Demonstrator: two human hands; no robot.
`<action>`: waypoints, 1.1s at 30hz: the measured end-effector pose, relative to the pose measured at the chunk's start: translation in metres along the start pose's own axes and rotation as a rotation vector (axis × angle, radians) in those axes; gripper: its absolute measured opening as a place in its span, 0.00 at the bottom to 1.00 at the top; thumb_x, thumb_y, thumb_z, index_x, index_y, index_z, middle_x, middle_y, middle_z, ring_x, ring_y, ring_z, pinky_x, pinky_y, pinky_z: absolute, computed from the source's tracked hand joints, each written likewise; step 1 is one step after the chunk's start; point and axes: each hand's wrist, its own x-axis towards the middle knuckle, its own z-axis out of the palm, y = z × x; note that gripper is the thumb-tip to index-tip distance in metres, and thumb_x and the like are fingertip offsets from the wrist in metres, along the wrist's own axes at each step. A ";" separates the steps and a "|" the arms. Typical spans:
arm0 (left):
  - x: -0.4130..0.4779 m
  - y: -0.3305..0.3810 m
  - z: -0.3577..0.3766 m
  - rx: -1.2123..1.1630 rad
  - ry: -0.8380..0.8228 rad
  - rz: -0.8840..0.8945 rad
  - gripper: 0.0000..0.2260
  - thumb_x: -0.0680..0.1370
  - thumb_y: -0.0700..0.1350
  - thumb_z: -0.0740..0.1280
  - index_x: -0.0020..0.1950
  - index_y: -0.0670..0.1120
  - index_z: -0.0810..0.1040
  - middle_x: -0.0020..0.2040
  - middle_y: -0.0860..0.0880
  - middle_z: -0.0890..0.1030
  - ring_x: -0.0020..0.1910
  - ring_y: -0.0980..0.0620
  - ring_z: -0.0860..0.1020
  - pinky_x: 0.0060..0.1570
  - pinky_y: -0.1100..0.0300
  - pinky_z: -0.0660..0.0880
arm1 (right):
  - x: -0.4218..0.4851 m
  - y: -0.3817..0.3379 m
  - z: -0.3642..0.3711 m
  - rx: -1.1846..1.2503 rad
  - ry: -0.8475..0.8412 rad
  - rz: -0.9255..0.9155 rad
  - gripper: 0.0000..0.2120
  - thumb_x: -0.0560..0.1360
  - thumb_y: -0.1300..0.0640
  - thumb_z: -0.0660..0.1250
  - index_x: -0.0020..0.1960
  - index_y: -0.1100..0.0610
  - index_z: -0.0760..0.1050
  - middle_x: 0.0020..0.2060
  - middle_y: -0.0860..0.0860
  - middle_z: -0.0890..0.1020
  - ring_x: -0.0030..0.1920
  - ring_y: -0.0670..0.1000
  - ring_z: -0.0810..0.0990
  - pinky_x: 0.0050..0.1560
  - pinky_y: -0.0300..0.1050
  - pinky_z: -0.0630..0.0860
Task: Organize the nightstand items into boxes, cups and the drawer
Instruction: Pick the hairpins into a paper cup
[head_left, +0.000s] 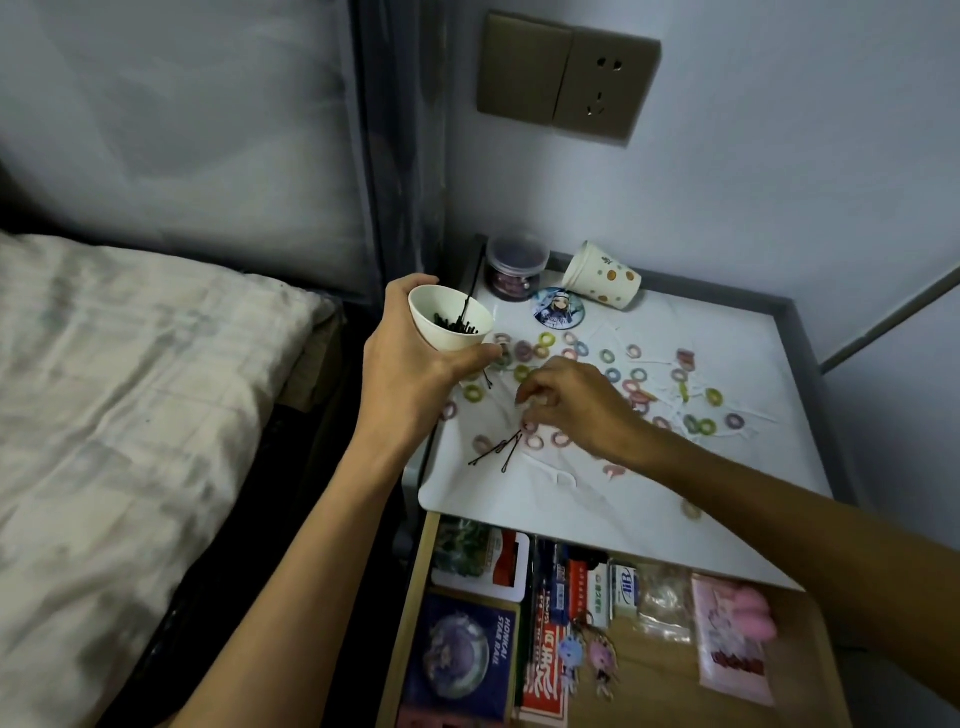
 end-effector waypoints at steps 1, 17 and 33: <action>0.000 0.000 0.000 0.002 0.000 0.001 0.33 0.64 0.46 0.83 0.64 0.51 0.71 0.50 0.56 0.79 0.49 0.63 0.77 0.44 0.71 0.74 | 0.000 0.003 0.000 -0.076 -0.004 -0.048 0.10 0.73 0.55 0.74 0.55 0.53 0.82 0.53 0.48 0.75 0.50 0.44 0.73 0.46 0.37 0.69; -0.001 0.001 0.001 0.018 -0.010 -0.009 0.33 0.64 0.47 0.83 0.64 0.50 0.71 0.48 0.58 0.78 0.47 0.64 0.77 0.44 0.69 0.74 | 0.010 -0.002 0.016 -0.129 -0.240 -0.419 0.04 0.73 0.55 0.72 0.45 0.55 0.83 0.43 0.47 0.81 0.48 0.45 0.76 0.50 0.41 0.72; 0.002 0.003 -0.010 0.021 0.043 -0.040 0.32 0.65 0.47 0.82 0.64 0.51 0.71 0.50 0.56 0.79 0.50 0.56 0.79 0.47 0.60 0.77 | 0.016 -0.010 -0.017 0.517 0.212 0.024 0.01 0.76 0.63 0.70 0.47 0.58 0.78 0.41 0.50 0.84 0.43 0.44 0.84 0.46 0.35 0.78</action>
